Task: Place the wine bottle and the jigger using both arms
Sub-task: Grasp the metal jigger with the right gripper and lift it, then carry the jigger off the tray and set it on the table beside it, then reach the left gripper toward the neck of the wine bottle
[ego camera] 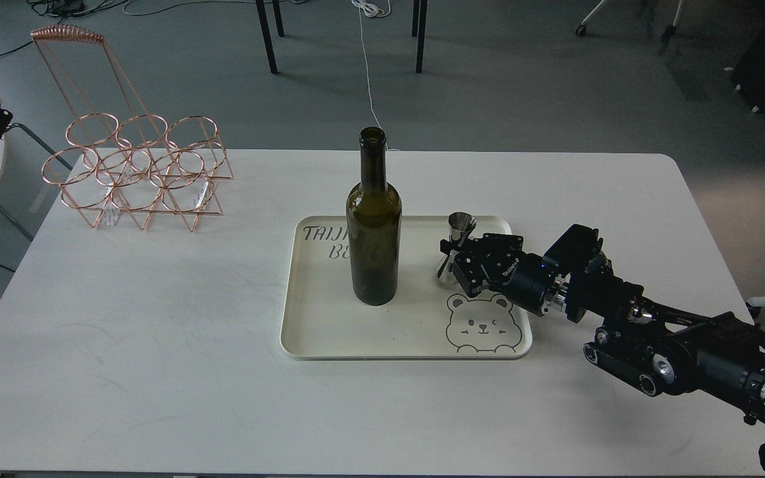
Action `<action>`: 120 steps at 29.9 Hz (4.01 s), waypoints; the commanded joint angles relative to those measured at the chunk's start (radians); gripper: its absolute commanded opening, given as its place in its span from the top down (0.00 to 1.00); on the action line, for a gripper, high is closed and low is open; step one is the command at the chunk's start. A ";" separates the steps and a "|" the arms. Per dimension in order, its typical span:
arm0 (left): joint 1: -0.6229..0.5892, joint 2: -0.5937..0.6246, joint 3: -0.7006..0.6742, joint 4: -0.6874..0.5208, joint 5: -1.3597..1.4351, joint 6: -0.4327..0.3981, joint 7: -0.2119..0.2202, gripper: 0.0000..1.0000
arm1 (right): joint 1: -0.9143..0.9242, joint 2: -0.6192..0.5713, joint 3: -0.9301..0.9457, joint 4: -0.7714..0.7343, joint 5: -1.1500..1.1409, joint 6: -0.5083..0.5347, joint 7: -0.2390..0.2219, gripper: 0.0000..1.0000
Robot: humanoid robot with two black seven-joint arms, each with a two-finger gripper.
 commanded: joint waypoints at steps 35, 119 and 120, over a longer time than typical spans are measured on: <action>-0.009 0.027 0.005 -0.048 0.023 0.000 0.003 0.02 | -0.247 -0.398 0.138 -0.019 0.342 -0.005 0.000 0.94; 0.002 0.072 0.061 -1.091 2.069 0.148 0.005 0.02 | 0.147 -0.372 0.505 -0.533 1.749 0.972 -0.019 0.04; 0.002 0.052 0.065 -1.091 2.106 0.153 0.005 0.02 | 0.147 -0.372 0.506 -0.533 1.749 0.972 -0.021 0.04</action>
